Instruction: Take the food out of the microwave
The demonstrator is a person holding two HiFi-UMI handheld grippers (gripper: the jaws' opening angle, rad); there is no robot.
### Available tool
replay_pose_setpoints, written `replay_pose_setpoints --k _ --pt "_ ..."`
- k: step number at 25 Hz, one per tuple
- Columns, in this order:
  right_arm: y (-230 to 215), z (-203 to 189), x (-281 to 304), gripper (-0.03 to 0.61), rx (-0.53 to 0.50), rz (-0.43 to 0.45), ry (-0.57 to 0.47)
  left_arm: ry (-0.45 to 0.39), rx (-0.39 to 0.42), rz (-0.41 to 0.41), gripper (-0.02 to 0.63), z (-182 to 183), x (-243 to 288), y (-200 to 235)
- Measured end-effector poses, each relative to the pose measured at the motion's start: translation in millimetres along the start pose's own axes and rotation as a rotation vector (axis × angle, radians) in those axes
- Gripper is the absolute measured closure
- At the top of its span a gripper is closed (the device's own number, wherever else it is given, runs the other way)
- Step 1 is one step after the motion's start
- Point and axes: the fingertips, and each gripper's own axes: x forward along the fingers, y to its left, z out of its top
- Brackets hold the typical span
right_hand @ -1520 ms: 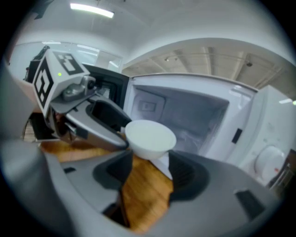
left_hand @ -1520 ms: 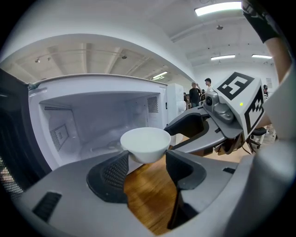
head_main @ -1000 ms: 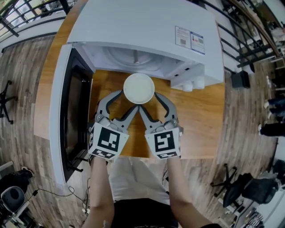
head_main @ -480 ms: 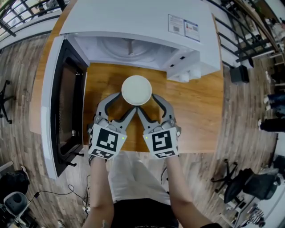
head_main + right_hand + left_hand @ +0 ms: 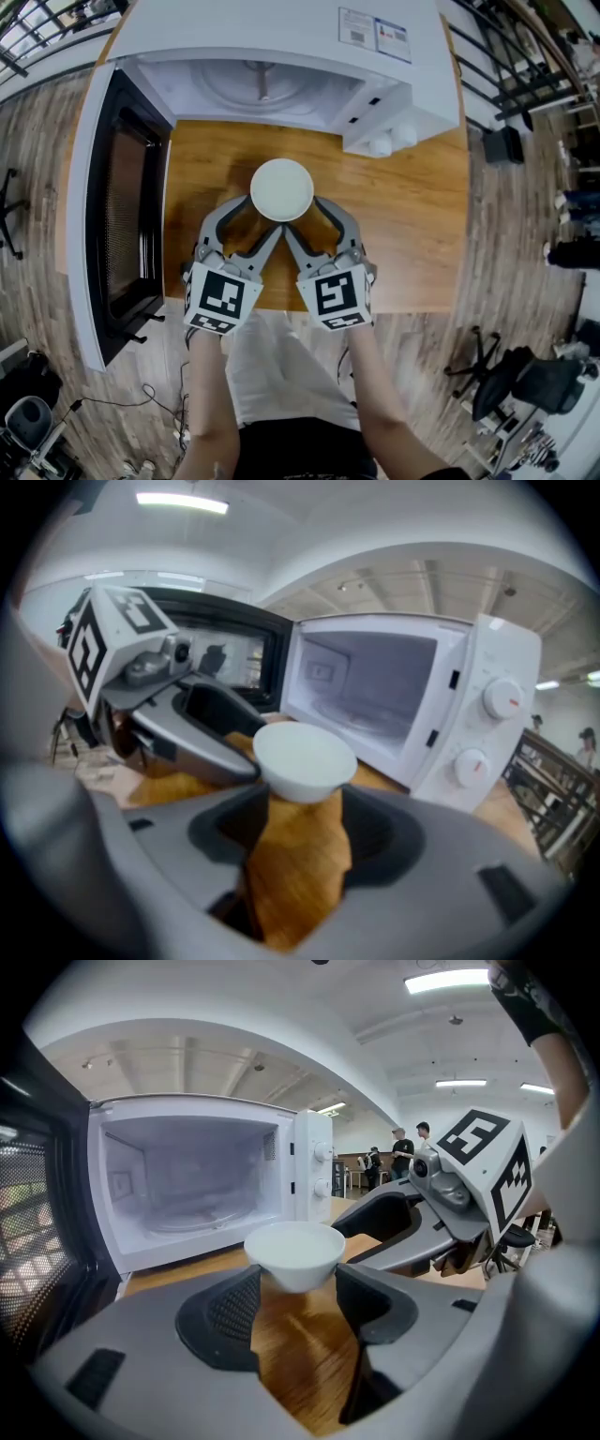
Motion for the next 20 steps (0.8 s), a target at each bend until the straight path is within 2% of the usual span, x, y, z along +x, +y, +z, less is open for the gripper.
replay_pose_setpoints --k 20 --pt "16 -23 2 0.319 0.044 0.021 0.017 0.033 -0.023 -0.006 0.336 -25 -1 -12"
